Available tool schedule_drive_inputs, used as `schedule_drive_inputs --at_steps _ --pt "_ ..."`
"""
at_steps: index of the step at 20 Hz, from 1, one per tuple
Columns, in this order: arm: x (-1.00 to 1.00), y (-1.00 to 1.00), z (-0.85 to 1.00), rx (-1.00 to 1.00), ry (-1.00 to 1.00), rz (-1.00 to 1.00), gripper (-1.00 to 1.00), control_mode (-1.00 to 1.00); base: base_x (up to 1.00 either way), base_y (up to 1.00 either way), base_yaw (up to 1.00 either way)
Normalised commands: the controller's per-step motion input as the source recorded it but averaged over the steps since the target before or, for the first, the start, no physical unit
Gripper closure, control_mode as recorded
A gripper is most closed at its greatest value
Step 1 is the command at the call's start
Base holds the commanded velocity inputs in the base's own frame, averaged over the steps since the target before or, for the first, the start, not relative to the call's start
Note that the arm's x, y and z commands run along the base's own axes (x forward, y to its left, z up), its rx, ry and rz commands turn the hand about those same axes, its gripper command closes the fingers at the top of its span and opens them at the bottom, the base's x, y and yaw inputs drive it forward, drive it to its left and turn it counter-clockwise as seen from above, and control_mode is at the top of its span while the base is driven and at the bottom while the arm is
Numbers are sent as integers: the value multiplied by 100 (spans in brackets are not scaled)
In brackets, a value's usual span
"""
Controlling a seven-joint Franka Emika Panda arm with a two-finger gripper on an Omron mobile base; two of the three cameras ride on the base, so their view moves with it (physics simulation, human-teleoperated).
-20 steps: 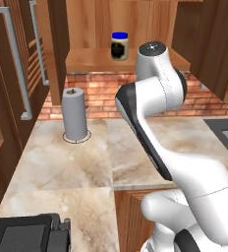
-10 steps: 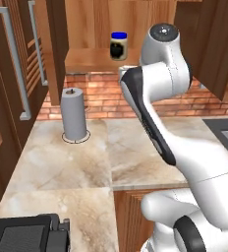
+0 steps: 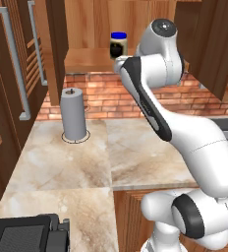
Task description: Move the mayonnaise and condiment bottle from the cabinet to the dining counter.
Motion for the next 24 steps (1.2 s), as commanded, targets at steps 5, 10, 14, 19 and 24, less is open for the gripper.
schedule_drive_inputs --at_steps 5,10,14,19,24 --pt "35 11 41 -6 -10 4 -100 -100 0 0 0" --pt "28 10 40 -9 -7 0 -100 -100 0 0 0" --pt "32 1 28 -8 -6 0 -100 -100 0 0 0" --pt "34 0 23 -4 -5 0 -100 -100 0 0 0" --pt "37 0 14 0 -4 0 -100 -100 0 0 0"
